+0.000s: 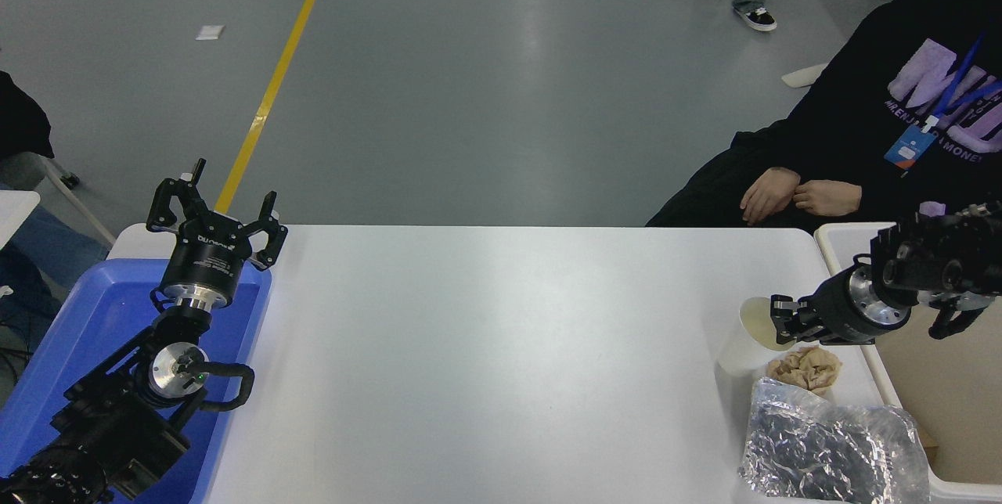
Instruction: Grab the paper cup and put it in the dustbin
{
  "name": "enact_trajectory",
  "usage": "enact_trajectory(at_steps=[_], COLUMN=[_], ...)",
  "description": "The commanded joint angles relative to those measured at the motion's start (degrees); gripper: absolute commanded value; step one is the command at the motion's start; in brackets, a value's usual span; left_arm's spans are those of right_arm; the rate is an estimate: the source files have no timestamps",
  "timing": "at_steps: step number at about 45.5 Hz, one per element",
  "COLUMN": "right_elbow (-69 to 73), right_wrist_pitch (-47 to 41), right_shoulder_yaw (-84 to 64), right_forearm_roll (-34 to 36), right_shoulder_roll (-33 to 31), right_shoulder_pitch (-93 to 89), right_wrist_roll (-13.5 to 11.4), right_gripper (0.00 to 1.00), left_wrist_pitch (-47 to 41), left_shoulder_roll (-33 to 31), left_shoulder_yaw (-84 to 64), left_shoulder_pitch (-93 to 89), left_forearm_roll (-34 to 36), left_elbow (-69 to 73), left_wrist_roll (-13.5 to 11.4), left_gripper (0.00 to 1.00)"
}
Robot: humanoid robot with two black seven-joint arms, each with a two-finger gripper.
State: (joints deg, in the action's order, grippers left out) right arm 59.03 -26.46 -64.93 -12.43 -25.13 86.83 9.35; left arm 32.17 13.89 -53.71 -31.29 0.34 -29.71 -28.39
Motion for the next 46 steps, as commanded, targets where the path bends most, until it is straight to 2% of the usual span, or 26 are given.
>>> enact_trajectory(at_steps=[1, 10, 30, 46], right_elbow=[8.02, 11.72, 14.18, 16.9], right_wrist_pitch=[-7.98, -18.54, -18.54, -18.54], right_shoulder_yaw=[-0.91, -0.9, -3.01, -5.65], right_forearm_roll=[0.3, 2.66, 4.6, 4.78], right_shoulder_roll=[-0.71, -1.76, -2.29, -2.38], right_shoulder_pitch=[10.37, 21.7, 42.98, 49.05], right_wrist_roll=[0.32, 0.41, 0.32, 0.23], right_gripper=[0.0, 0.0, 0.0, 0.0], left_wrist_pitch=[0.0, 0.0, 0.0, 0.0], left_shoulder_roll=[0.0, 0.0, 0.0, 0.0], left_shoulder_yaw=[0.0, 0.09, 0.09, 0.01], left_shoulder_pitch=[0.0, 0.0, 0.0, 0.0], left_forearm_roll=[0.01, 0.01, 0.01, 0.01], left_elbow=[0.0, 0.0, 0.0, 0.0], left_wrist_roll=[0.0, 0.0, 0.0, 0.0], left_gripper=[0.98, 0.98, 0.98, 0.98])
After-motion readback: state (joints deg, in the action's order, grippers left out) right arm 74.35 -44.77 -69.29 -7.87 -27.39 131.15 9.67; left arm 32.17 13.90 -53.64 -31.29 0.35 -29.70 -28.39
